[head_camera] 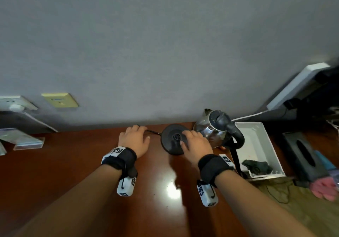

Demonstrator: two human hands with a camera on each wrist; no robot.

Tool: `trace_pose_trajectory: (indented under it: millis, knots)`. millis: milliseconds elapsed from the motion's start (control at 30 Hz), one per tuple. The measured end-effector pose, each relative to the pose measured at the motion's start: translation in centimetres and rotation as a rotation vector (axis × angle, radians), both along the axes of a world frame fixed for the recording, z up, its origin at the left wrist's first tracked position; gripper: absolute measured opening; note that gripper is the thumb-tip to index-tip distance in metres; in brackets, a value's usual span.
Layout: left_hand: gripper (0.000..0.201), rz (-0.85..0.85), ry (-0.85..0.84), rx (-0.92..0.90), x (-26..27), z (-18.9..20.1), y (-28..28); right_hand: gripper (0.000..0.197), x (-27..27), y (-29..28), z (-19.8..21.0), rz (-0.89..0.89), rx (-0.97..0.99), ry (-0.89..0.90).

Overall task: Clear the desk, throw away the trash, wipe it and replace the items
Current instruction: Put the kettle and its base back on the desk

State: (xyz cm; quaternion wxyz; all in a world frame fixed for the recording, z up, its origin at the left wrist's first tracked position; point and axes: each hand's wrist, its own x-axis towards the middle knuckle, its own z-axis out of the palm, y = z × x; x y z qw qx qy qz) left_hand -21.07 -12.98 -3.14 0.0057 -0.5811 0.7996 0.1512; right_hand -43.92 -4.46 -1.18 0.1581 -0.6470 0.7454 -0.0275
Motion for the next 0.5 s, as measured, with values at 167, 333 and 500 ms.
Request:
trace_pose_trajectory:
  millis: [167, 333, 500]
  knots:
    - [0.04, -0.086, -0.018, -0.019, -2.3, 3.6, 3.8, 0.04, -0.6, 4.1, 3.4, 0.009, -0.023, 0.009]
    - [0.041, -0.142, -0.025, -0.02, -6.2, 7.0, 8.9, 0.036, -3.1, 9.3, 7.2, -0.007, -0.076, 0.019]
    - [0.039, -0.255, -0.035, -0.079, -13.4, 9.9, 16.6, 0.036, -8.4, 17.6, 10.0, -0.085, -0.161, 0.017]
